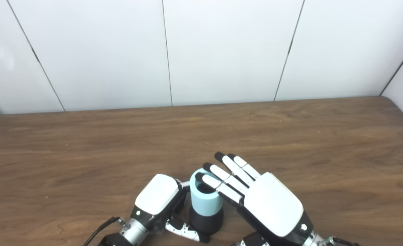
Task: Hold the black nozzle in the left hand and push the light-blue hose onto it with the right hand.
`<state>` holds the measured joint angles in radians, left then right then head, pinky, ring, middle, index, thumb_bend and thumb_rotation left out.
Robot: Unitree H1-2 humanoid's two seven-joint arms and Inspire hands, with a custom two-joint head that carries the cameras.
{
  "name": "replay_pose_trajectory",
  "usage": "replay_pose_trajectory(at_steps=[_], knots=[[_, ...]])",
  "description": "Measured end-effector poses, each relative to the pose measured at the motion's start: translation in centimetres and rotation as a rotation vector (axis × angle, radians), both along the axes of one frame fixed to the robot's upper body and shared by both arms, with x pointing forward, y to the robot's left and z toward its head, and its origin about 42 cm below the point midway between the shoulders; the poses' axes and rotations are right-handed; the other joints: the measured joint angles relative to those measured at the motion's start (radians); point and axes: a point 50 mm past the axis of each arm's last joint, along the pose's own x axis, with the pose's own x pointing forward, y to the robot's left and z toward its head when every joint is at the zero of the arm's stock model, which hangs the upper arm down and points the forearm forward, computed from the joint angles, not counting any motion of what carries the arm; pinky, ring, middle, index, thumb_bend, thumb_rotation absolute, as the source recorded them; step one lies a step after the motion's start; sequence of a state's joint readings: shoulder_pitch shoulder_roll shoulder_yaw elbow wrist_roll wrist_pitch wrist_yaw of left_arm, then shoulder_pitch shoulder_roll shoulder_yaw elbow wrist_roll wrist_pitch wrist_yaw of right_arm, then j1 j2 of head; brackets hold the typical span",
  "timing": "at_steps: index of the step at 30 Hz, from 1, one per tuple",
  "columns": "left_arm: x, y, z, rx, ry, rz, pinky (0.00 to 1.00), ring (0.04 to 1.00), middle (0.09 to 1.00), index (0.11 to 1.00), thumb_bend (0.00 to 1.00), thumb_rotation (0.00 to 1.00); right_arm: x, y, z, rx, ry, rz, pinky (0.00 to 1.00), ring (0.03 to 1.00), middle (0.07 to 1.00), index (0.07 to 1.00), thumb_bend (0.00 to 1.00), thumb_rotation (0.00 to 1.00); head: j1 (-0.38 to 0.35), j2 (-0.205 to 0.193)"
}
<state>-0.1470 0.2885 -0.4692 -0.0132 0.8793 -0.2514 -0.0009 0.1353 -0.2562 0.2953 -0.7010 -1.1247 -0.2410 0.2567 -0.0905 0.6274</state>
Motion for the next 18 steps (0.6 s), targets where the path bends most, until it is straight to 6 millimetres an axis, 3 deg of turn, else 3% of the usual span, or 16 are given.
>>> replay_pose_trajectory(at_steps=[8, 11, 14, 16, 18], knots=[[0.0, 0.0, 0.0, 0.000, 0.000, -0.001, 0.62, 0.627, 0.655, 0.651, 1.00, 0.45, -0.1, 0.0, 0.5, 0.002, -0.005, 0.008, 0.80, 0.931, 0.856, 0.797, 0.72, 0.70, -0.002, -0.002], [0.0, 0.0, 0.0, 0.001, 0.001, -0.001, 0.62, 0.628, 0.656, 0.652, 1.00, 0.45, 0.0, 0.0, 0.1, 0.049, 0.017, 0.015, 0.82, 0.959, 0.926, 0.863, 0.74, 0.67, 0.000, -0.003], [0.0, 0.0, 0.0, 0.000, 0.000, -0.003, 0.62, 0.626, 0.654, 0.652, 1.00, 0.45, -0.1, 0.0, -1.2, 0.226, 0.106, 0.024, 0.93, 0.996, 0.993, 0.980, 0.74, 0.67, 0.000, -0.003], [0.0, 0.0, 0.0, 0.000, -0.001, -0.003, 0.62, 0.626, 0.653, 0.650, 1.00, 0.45, -0.4, 0.3, -1.7, 0.365, 0.176, 0.047, 0.99, 1.000, 0.999, 0.996, 0.72, 0.73, 0.003, -0.005], [0.0, 0.0, 0.0, 0.001, -0.001, -0.002, 0.62, 0.628, 0.654, 0.650, 1.00, 0.45, -0.3, 0.4, -1.4, 0.509, 0.182, 0.071, 1.00, 1.000, 1.000, 0.999, 0.78, 0.79, -0.002, -0.005]])
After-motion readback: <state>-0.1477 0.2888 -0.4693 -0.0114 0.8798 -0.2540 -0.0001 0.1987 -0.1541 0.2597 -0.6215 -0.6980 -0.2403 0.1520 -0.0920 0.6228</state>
